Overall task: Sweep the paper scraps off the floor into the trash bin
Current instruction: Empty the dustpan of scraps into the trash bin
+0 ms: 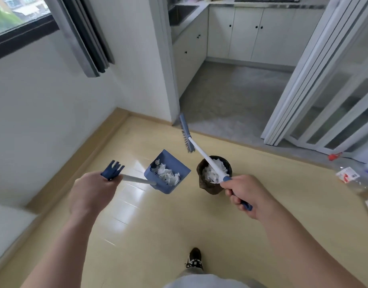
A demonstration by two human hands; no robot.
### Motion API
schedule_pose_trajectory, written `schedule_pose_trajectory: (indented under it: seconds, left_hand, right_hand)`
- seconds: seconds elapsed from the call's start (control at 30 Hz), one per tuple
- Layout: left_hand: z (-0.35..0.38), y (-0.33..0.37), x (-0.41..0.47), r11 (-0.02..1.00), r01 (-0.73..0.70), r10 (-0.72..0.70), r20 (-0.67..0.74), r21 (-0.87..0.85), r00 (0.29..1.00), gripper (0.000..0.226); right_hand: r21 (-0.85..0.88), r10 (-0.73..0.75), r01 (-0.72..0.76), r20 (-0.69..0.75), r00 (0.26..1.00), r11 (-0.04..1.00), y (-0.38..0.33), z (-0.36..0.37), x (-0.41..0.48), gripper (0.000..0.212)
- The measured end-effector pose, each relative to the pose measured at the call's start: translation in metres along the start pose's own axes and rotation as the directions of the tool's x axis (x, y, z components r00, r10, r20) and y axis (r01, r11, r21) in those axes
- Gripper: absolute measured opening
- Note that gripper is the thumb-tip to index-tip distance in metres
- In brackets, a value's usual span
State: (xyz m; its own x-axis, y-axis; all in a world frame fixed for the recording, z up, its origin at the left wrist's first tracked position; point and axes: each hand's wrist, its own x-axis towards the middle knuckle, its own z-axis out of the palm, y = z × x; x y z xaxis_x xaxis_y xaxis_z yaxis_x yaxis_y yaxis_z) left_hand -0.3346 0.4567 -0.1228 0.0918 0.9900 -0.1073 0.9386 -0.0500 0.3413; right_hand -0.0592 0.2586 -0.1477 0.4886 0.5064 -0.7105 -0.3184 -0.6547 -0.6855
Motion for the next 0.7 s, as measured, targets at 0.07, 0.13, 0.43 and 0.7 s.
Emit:
schedule_pose_trajectory:
  seconds: [0.07, 0.13, 0.43, 0.7]
  left_hand:
    - [0.011, 0.033, 0.008, 0.998, -0.044, 0.043, 0.02, 0.044, 0.999, 0.04]
    - [0.023, 0.063, 0.012, 0.994, -0.074, 0.073, 0.019, 0.075, 0.997, 0.041]
    - [0.083, 0.186, 0.005, 0.92, -0.268, 0.258, 0.071, 0.287, 0.963, 0.043]
    - [0.121, 0.258, -0.006, 0.639, -0.552, 0.527, 0.218, 0.536, 0.821, 0.038]
  right_hand:
    - [0.033, 0.005, -0.004, -0.02, 1.0, 0.999, -0.005, -0.024, 0.01, 0.016]
    - [0.047, 0.002, 0.0, -0.027, 1.0, 0.999, -0.009, -0.046, 0.02, 0.008]
    - [0.032, -0.013, 0.015, -0.067, 0.998, 0.999, -0.014, -0.143, 0.052, 0.021]
    - [0.086, 0.059, -0.052, -0.078, 0.995, 0.995, -0.004, -0.181, 0.076, 0.017]
